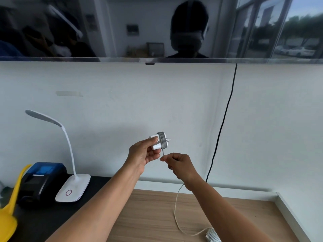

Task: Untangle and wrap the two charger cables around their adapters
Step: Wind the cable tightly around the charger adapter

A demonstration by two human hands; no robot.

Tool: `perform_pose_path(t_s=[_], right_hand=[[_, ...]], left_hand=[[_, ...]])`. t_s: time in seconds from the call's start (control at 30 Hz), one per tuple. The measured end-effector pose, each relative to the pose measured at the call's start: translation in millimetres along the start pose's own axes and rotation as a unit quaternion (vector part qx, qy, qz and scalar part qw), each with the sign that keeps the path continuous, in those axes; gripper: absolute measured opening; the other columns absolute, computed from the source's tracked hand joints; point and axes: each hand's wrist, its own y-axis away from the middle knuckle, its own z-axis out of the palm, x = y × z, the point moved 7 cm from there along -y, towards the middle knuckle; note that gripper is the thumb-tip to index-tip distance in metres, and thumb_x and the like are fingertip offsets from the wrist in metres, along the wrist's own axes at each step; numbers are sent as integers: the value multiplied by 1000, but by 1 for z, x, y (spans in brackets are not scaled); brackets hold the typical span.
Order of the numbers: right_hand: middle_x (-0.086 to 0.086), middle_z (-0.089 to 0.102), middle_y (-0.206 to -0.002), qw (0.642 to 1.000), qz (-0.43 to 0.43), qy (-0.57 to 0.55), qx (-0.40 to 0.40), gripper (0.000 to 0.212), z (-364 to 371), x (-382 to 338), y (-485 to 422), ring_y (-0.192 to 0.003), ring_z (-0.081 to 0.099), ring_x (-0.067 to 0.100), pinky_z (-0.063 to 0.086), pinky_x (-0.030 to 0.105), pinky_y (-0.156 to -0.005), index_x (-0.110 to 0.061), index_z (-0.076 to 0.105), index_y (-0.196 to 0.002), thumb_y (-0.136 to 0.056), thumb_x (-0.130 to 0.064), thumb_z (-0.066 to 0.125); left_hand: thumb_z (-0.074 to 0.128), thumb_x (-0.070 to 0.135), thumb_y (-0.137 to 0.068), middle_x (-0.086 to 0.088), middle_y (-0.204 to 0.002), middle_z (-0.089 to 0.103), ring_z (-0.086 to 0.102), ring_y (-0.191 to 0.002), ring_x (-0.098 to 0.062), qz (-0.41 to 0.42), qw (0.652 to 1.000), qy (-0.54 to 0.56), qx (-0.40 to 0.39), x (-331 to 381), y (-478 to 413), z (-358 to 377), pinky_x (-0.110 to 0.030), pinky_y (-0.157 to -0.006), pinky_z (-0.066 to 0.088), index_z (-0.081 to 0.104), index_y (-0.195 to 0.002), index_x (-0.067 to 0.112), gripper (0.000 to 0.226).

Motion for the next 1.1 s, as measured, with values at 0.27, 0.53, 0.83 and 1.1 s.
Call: perform_pose_path(t_s=[0.27,0.53,0.83,1.1], right_hand=[[-6,38,-52,995,-15,99,6,23,-16,7,-20,-47,28,6,25,17,-47,3,69,-82,-92,-16,62],[-9,60,-62,952,-49,297,56,18,-41,-20,-47,-56,51,10,39,26,-58,-21,69,-72,-86,-32,66],[-8,60,-63,948,-78,289,105,22,-31,-41,-33,-60,53,13,41,26,-58,-16,65,-73,-89,-31,61],[-7,55,-58,961,-74,239,114,21,-13,-24,-12,-52,47,10,39,26,-54,-16,64,-76,-90,-28,56]], left_hand=[[76,25,-79,-10,-71,67,64,-57,-18,-87,980,-103,-145,2,9,12,-30,-56,59,69,-95,5,27],[82,19,-76,-16,-82,73,68,-64,-22,-59,939,-294,-166,2,6,8,-36,-67,61,74,-99,2,31],[85,20,-73,-16,-90,74,70,-64,-23,-16,961,-268,-71,-7,-12,-1,-38,-68,62,68,-99,7,34],[77,16,-81,-10,-67,69,68,-64,-25,-29,993,-114,-18,-9,-18,-7,-39,-69,62,68,-94,1,22]])
